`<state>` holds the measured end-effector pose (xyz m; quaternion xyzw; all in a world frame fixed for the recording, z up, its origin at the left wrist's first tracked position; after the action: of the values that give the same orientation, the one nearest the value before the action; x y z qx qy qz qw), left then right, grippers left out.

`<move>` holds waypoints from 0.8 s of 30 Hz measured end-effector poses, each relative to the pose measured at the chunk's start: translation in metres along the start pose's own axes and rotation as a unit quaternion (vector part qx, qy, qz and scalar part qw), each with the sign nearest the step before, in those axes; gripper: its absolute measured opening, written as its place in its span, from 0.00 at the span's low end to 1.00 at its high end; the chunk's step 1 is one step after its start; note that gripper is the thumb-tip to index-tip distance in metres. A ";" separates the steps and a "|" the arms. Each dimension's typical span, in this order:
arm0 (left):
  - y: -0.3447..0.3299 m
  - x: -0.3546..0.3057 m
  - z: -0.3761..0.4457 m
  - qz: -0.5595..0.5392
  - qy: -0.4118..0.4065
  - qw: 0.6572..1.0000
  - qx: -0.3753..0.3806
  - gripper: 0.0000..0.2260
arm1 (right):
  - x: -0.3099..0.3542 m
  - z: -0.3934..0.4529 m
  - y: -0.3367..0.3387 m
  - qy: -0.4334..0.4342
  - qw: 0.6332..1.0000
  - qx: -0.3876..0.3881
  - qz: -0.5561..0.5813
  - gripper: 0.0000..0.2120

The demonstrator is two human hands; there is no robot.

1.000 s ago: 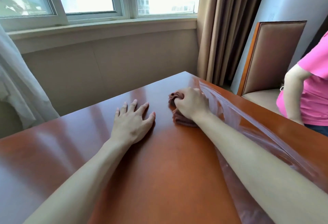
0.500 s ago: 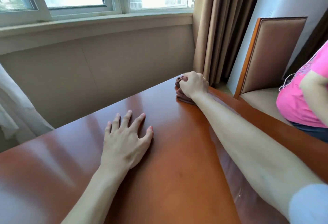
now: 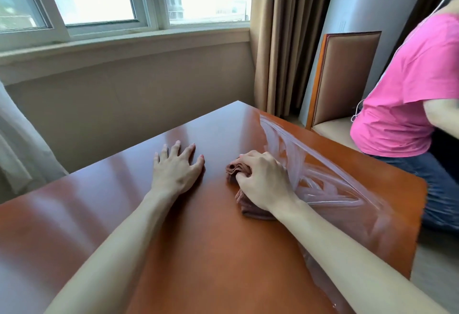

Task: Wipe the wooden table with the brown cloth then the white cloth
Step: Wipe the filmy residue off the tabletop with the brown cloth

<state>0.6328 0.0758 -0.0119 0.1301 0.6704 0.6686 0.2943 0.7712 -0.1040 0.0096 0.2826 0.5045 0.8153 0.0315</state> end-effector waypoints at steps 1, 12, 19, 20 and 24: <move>0.000 0.000 0.000 0.000 -0.005 1.000 -0.005 0.28 | -0.003 0.006 -0.002 -0.002 1.000 -0.002 0.000 0.13; -0.008 0.003 0.007 0.006 -0.015 1.000 -0.027 0.34 | -0.077 0.229 -0.034 -0.112 0.991 -0.058 -0.043 0.12; -0.008 0.002 0.008 0.002 0.001 1.000 -0.029 0.33 | -0.102 0.284 -0.050 -0.147 0.984 -0.077 -0.063 0.13; -0.007 0.000 0.008 -0.001 0.001 1.000 -0.024 0.32 | -0.100 0.274 -0.051 -0.138 0.986 -0.071 -0.067 0.13; -0.004 -0.001 0.008 -0.002 0.006 1.000 -0.019 0.27 | -0.066 0.194 -0.035 -0.097 0.992 -0.056 -0.053 0.09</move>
<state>0.6386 0.0816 -0.0147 0.1189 0.6596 0.6815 0.2939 0.9144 0.0470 0.0164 0.3309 0.4668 0.8083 0.1388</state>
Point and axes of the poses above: each hand's wrist, its own z-axis towards the middle knuckle, its own y-axis out of the back of the hand, x = y × z, the point moved 2 cm from there along z, towards the middle knuckle, and after that the axes turned 1 degree about -y, right-handed, at the moved point
